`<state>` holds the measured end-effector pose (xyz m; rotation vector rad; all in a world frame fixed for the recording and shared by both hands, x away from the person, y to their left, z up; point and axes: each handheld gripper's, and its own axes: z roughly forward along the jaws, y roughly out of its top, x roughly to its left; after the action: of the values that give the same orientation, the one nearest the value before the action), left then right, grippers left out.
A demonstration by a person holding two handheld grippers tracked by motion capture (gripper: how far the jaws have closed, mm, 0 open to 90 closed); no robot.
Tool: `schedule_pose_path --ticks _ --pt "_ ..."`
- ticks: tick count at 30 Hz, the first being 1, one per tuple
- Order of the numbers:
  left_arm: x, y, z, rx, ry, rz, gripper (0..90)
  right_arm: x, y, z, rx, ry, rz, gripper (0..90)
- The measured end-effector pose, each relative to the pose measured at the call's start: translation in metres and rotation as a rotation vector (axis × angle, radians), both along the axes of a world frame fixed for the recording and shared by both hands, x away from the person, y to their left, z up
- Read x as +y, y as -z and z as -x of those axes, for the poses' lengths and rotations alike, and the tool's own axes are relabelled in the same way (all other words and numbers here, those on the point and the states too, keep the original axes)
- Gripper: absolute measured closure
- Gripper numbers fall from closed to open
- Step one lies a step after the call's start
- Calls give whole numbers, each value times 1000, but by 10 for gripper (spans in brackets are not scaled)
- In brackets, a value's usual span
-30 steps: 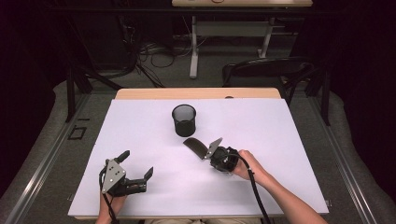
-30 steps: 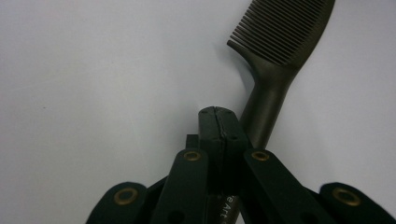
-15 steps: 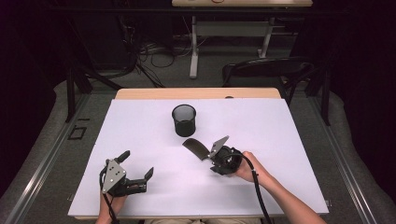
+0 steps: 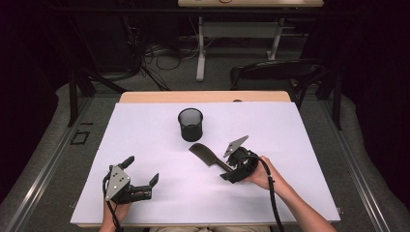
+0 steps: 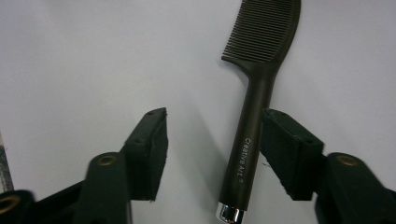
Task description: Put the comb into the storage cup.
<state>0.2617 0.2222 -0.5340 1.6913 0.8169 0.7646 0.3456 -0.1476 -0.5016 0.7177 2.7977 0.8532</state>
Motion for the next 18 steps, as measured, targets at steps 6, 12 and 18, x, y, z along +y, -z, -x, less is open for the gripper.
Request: schedule_pose_path --ticks 6,12,18 --pt "0 0 0 -1 -2 2 0 0 -3 -3 12 24 11 264" --pt "1 -1 1 -2 -7 5 0 4 -2 -8 17 55 32 154" --pt "-1 -1 1 -2 -3 0 0 5 0 -15 41 103 49 73"
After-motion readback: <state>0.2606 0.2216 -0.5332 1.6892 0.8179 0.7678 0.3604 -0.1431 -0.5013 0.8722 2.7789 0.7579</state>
